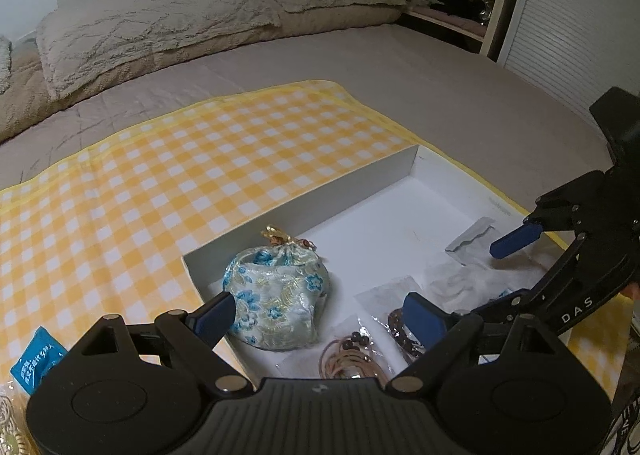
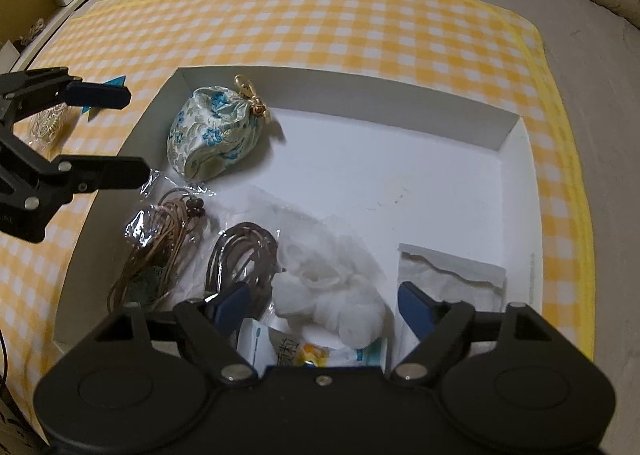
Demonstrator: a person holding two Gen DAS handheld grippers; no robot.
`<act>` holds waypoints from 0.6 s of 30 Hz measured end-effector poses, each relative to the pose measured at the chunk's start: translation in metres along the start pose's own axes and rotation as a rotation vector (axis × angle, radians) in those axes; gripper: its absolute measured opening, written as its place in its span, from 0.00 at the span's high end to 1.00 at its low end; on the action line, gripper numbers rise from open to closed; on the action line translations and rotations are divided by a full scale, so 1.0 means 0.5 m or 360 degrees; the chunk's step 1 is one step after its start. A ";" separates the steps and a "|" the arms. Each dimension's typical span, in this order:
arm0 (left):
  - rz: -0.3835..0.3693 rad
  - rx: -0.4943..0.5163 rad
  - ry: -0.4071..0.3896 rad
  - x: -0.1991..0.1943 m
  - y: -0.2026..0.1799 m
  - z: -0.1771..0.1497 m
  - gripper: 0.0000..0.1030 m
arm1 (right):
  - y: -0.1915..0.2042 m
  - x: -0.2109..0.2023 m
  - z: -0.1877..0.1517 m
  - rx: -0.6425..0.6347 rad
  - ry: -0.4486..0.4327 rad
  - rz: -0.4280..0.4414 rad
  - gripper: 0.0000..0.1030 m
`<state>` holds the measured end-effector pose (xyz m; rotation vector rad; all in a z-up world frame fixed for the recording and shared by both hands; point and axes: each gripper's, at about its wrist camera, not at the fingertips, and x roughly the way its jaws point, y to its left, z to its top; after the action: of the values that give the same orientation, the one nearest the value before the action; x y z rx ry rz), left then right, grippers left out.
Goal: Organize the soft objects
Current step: 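Withdraw both open tools from the box toward the remaining items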
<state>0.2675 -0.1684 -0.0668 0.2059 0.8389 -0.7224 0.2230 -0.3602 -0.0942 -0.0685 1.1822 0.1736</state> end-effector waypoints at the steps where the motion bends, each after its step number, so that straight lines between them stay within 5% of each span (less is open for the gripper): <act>1: 0.0001 -0.0001 0.0002 -0.002 -0.001 -0.001 0.12 | 0.001 -0.002 -0.002 0.0000 -0.0001 -0.0004 0.21; 7: 0.0002 -0.0045 -0.0007 -0.022 -0.004 -0.002 0.12 | 0.003 -0.034 -0.016 0.0031 -0.0064 -0.0011 0.21; 18: 0.0041 -0.0128 -0.0062 -0.083 -0.011 -0.008 0.12 | 0.021 -0.143 -0.030 0.0166 -0.0409 -0.0022 0.21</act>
<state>0.2428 -0.1498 -0.0380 0.1301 0.8249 -0.6651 0.1812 -0.3591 -0.0333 0.0366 0.9322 0.1047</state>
